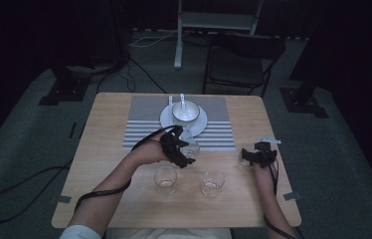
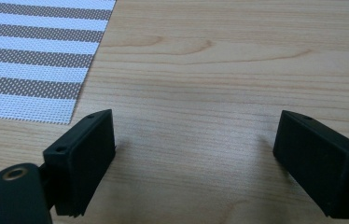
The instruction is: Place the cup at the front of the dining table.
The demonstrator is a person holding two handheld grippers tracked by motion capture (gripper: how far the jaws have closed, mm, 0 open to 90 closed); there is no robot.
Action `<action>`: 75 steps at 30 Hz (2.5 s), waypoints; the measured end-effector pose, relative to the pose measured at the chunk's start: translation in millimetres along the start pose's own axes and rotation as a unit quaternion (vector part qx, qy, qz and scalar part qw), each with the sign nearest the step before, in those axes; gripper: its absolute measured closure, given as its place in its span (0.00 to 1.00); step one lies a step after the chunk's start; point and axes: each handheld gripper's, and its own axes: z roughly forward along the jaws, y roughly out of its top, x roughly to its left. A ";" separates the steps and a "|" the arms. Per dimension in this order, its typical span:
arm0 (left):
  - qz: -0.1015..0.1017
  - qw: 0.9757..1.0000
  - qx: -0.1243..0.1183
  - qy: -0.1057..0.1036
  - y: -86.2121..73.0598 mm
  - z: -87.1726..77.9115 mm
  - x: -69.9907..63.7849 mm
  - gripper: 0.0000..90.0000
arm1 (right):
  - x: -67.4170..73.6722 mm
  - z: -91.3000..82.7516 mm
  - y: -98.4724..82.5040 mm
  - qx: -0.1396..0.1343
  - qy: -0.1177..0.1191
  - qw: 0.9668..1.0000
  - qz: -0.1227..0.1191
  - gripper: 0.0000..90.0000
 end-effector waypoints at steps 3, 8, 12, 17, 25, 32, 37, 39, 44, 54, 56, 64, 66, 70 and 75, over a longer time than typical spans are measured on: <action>-0.001 1.000 0.003 0.009 -1.8 -0.9 2.2 0.20 | 0.0 0.0 0.1 0.000 0.000 1.000 0.000 0.13; -0.016 1.000 0.007 0.022 -12.3 -5.6 13.5 0.20 | 0.1 0.0 0.1 0.000 0.000 1.000 0.000 0.13; -0.030 0.999 0.011 0.031 -19.4 -9.4 20.9 0.20 | 0.1 0.0 0.2 0.001 0.000 1.000 0.000 0.13; -0.044 0.998 0.017 0.040 -28.9 -13.2 28.7 0.20 | 0.2 0.0 0.2 0.001 0.000 1.000 0.000 0.13; -0.059 0.996 0.034 0.058 -42.3 -15.2 40.1 0.20 | 0.1 0.1 0.2 0.000 0.000 1.000 -0.001 0.13; -0.091 0.993 0.028 0.075 -54.1 -24.6 52.0 0.20 | 0.1 0.1 0.2 0.000 0.000 1.000 -0.001 0.13; -0.107 0.990 0.033 0.083 -61.5 -26.0 58.0 0.20 | 0.1 0.1 0.2 0.001 0.000 1.000 -0.001 0.13; -0.108 0.990 0.035 0.085 -63.1 -26.6 59.3 0.20 | 0.1 0.1 0.2 0.000 0.000 1.000 -0.001 0.13; -0.141 0.982 0.038 0.123 -72.1 -27.0 70.0 0.20 | 0.1 0.1 0.2 0.001 0.000 1.000 0.000 0.13; -0.212 0.960 0.017 0.183 -89.9 -30.4 95.4 0.20 | 0.0 0.2 0.2 0.000 -0.001 1.000 -0.001 0.13; -0.209 0.957 0.014 0.202 -91.8 -29.0 96.4 0.20 | 0.0 0.2 0.2 0.001 -0.001 1.000 -0.001 0.13; -0.249 0.943 0.005 0.219 -100.6 -15.6 113.8 0.20 | 0.1 0.2 0.2 0.001 -0.002 1.000 0.000 0.13; -0.260 0.940 0.006 0.221 -101.6 -12.3 120.6 0.20 | 0.1 0.2 0.2 0.001 -0.002 1.000 0.000 0.13; -0.275 0.931 -0.001 0.240 -102.8 -4.9 129.4 0.21 | 0.2 0.3 0.2 0.001 -0.002 1.000 0.000 0.13; -0.302 0.922 -0.016 0.243 -103.9 1.0 139.7 0.20 | 0.2 0.3 0.2 0.001 -0.002 1.000 0.000 0.13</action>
